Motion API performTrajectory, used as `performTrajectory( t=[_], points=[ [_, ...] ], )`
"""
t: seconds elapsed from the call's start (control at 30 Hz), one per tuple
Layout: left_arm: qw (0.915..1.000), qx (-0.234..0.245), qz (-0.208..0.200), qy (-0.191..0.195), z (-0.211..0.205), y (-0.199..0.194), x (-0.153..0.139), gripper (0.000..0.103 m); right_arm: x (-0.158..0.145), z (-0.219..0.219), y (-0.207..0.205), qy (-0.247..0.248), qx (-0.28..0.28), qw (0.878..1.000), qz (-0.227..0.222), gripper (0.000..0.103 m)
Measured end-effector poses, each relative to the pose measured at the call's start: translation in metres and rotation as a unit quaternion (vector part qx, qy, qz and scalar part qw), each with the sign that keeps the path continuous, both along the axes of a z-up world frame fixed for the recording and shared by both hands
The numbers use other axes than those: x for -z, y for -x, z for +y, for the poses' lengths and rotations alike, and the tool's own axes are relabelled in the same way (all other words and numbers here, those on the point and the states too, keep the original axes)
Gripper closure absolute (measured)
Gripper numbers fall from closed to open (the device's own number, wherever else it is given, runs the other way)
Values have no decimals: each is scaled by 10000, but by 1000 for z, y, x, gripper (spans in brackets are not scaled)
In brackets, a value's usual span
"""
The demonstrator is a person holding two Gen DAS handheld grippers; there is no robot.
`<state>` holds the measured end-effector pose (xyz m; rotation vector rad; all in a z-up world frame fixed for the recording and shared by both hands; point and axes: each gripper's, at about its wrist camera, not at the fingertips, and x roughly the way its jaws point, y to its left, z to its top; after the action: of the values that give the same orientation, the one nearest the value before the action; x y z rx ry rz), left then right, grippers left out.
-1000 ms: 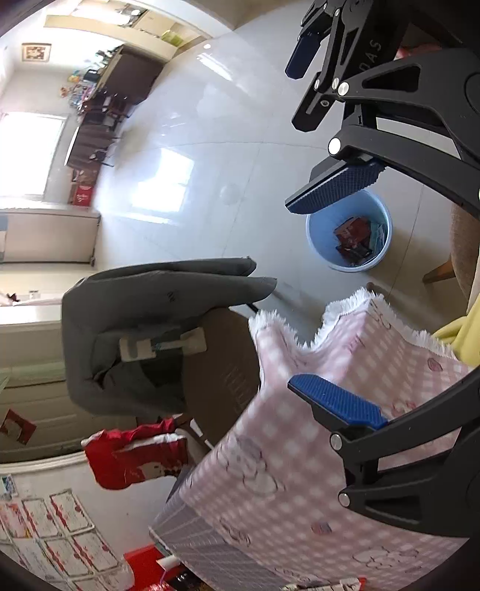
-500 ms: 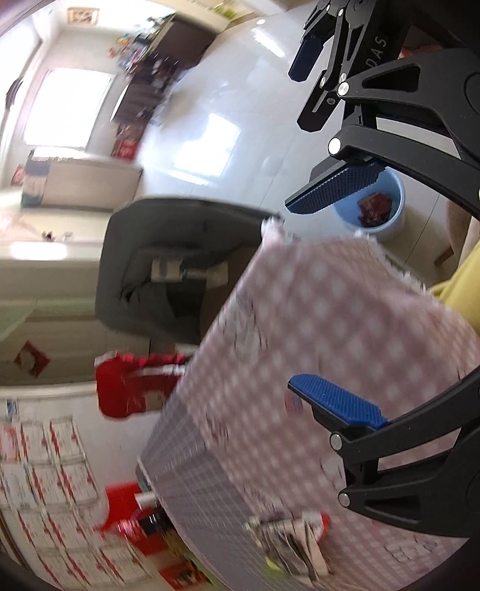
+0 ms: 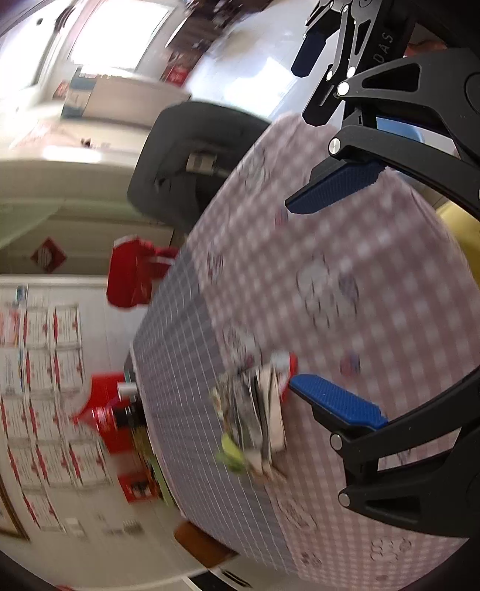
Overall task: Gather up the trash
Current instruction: 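Return both open grippers to the trash pile on the table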
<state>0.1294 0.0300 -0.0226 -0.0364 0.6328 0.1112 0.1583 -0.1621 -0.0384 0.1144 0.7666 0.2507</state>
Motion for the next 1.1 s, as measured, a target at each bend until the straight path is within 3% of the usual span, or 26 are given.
performTrajectory(
  t=[0.5, 1.1],
  points=[
    [9922, -1156, 358, 312, 129, 10, 18, 16, 0, 139, -20, 351, -1216, 9919, 87, 16],
    [9792, -1569, 1126, 628, 237, -31, 58, 16, 57, 249, -93, 893, -2142, 9695, 787, 17]
  ],
)
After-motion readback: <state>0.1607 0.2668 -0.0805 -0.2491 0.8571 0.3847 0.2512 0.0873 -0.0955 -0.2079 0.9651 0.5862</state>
